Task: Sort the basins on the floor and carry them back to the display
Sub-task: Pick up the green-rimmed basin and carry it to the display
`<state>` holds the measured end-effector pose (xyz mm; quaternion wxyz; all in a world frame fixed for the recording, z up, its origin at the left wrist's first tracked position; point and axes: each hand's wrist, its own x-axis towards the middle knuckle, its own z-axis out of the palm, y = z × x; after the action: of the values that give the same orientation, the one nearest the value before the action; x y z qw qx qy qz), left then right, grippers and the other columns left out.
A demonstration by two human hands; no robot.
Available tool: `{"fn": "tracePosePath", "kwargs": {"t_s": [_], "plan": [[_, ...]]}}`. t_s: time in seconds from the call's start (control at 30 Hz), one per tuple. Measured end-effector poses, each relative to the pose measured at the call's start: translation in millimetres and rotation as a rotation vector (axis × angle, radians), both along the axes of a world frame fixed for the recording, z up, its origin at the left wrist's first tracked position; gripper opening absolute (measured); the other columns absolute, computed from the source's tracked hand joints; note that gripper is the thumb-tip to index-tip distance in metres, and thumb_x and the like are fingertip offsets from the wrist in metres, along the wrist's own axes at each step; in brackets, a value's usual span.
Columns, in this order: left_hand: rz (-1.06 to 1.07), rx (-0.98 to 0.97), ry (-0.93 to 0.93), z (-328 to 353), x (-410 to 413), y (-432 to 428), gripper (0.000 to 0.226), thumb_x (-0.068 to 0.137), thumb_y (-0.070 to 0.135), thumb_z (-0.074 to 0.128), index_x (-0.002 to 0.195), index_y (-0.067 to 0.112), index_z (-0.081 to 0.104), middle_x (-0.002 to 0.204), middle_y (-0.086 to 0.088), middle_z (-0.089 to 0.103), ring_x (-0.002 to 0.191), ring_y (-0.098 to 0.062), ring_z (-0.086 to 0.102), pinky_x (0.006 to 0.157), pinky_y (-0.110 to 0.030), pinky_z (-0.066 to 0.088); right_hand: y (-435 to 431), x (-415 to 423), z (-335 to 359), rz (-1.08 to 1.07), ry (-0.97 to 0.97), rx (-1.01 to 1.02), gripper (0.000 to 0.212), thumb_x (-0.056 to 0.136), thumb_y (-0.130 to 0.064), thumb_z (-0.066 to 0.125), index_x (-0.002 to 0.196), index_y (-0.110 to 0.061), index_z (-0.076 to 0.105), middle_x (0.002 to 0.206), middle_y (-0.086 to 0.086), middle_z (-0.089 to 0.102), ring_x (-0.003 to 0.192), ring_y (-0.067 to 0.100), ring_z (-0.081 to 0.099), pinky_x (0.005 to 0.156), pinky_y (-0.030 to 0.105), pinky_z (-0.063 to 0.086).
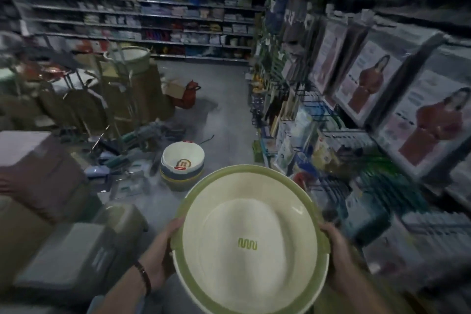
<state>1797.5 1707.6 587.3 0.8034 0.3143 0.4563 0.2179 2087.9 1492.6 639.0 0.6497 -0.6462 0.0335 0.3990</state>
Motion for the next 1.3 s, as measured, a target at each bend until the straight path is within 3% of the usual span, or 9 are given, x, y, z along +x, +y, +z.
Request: {"fn": "tracePosePath", "kwargs": {"t_s": [0.1,0.3,0.43,0.53,0.7,0.83,0.97,1.17,1.3], "plan": [[0.105,-0.021,-0.039,-3,34,47,0.056,0.081,0.042,0.07,0.126,0.009,0.07,0.125,-0.024,0.068,0.121,-0.044,0.061,0.112,-0.059,0.04,82,62,-1,0.113,0.046,-0.014,0.029,0.098,-0.024,0.059,0.1,0.001,0.073,0.065,0.015,0.074,0.051,0.029,0.069,0.063,0.037,0.055],[0.288,-0.031,-0.089,-17,85,170,0.052,0.08,0.033,0.068,0.125,0.006,0.069,0.127,-0.027,0.066,0.126,-0.048,0.055,0.113,-0.059,0.039,261,132,-2,0.438,0.097,-0.145,0.052,0.069,-0.022,0.081,0.114,0.001,0.074,0.1,0.027,0.077,0.09,0.043,0.071,0.082,0.046,0.055],[0.355,-0.054,-0.109,-39,108,267,0.05,0.085,0.028,0.063,0.125,-0.001,0.067,0.122,-0.029,0.067,0.108,-0.042,0.063,0.106,-0.053,0.043,380,161,-16,0.521,0.055,-0.182,0.048,0.063,-0.012,0.08,0.108,0.003,0.071,0.079,0.022,0.078,0.082,0.039,0.068,0.071,0.041,0.052],[0.345,-0.131,-0.101,-59,122,346,0.052,0.086,0.016,0.063,0.132,-0.01,0.058,0.114,-0.031,0.064,0.098,-0.041,0.06,0.099,-0.051,0.045,463,184,-26,0.496,0.015,-0.207,0.026,0.079,-0.006,0.074,0.103,0.002,0.07,0.082,0.024,0.077,0.09,0.043,0.066,0.088,0.051,0.053],[0.239,-0.146,-0.089,-63,165,446,0.061,0.069,0.026,0.08,0.123,-0.001,0.07,0.125,-0.029,0.067,0.123,-0.049,0.058,0.11,-0.059,0.042,588,242,-49,0.534,-0.032,-0.259,0.03,0.083,-0.009,0.071,0.11,0.004,0.071,0.085,0.025,0.076,0.092,0.044,0.067,0.083,0.048,0.053],[0.266,-0.151,-0.073,-76,203,523,0.073,0.061,0.028,0.09,0.126,0.002,0.068,0.125,-0.027,0.067,0.12,-0.047,0.061,0.108,-0.061,0.044,691,284,-64,0.614,-0.017,-0.239,0.044,0.068,-0.013,0.076,0.109,0.003,0.072,0.091,0.026,0.076,0.094,0.045,0.067,0.086,0.049,0.052],[0.34,-0.171,-0.017,-97,238,601,0.068,0.067,0.022,0.079,0.128,-0.001,0.063,0.122,-0.028,0.068,0.116,-0.048,0.064,0.107,-0.062,0.045,812,321,-83,0.774,-0.05,-0.235,0.044,0.066,-0.012,0.079,0.106,0.003,0.074,0.084,0.021,0.078,0.091,0.041,0.067,0.081,0.044,0.052],[0.54,-0.193,0.027,-117,297,688,0.063,0.069,0.026,0.074,0.128,0.007,0.061,0.122,-0.024,0.07,0.118,-0.049,0.06,0.106,-0.063,0.045,1001,371,-107,1.116,-0.105,-0.322,0.056,0.062,-0.022,0.073,0.113,0.0,0.074,0.101,0.02,0.079,0.092,0.038,0.072,0.078,0.041,0.055],[0.652,-0.312,0.069,-140,318,726,0.046,0.072,0.016,0.075,0.115,0.003,0.068,0.119,-0.028,0.068,0.104,-0.042,0.061,0.091,-0.05,0.05,1107,369,-123,1.325,-0.098,-0.43,0.051,0.063,-0.022,0.077,0.11,-0.004,0.075,0.101,0.017,0.08,0.093,0.036,0.073,0.082,0.042,0.056]]}}
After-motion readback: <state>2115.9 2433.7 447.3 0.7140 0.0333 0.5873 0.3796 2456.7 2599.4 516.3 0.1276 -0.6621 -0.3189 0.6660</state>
